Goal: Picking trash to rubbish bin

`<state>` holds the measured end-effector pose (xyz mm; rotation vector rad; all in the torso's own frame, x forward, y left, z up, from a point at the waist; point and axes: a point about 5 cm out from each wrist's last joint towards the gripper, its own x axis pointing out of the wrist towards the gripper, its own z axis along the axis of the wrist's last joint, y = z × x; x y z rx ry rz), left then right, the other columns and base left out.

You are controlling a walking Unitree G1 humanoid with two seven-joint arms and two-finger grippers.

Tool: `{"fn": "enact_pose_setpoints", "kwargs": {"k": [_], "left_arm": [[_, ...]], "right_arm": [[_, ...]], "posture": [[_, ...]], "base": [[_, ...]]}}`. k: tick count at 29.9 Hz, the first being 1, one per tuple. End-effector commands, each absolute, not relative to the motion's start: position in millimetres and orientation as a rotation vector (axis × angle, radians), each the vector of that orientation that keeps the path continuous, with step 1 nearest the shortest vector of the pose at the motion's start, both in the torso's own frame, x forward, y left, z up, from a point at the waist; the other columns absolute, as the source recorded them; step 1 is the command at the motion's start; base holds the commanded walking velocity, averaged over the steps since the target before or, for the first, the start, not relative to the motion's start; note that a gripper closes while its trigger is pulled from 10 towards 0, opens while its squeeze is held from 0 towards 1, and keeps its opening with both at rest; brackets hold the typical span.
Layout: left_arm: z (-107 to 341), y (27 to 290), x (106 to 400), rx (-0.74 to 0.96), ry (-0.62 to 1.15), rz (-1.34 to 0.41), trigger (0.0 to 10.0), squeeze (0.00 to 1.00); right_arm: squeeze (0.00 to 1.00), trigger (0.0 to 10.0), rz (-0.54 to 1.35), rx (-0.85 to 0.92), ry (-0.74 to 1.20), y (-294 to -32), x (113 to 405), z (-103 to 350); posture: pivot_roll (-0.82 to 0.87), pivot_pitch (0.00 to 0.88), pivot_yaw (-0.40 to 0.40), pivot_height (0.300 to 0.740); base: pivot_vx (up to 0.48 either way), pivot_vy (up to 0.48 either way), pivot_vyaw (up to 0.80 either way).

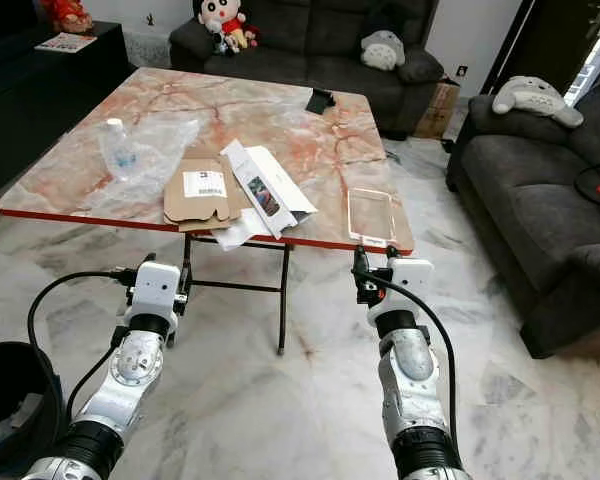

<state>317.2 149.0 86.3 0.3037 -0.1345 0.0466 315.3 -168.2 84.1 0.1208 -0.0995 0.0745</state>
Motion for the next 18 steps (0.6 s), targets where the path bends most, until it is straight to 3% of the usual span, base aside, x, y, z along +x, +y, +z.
{"fn": "enact_pose_setpoints", "kwargs": {"k": [1,18], "left_arm": [[91.5,145.8,319.5,0.298,-0.146,0.035,10.0,0.00],[91.8,144.4,319.6,0.297,-0.146,0.032,10.0,0.00]], "right_arm": [[0.00,10.0,0.054,0.129,-0.118,-173.0,315.3,86.9],[0.00,10.0,0.060,0.133,-0.120,-170.7,314.3,86.3]], "posture": [[0.09,0.000,-0.096,0.740],[0.09,0.000,-0.096,0.740]], "base": [[0.000,0.349,0.00],[0.000,0.349,0.00]]}}
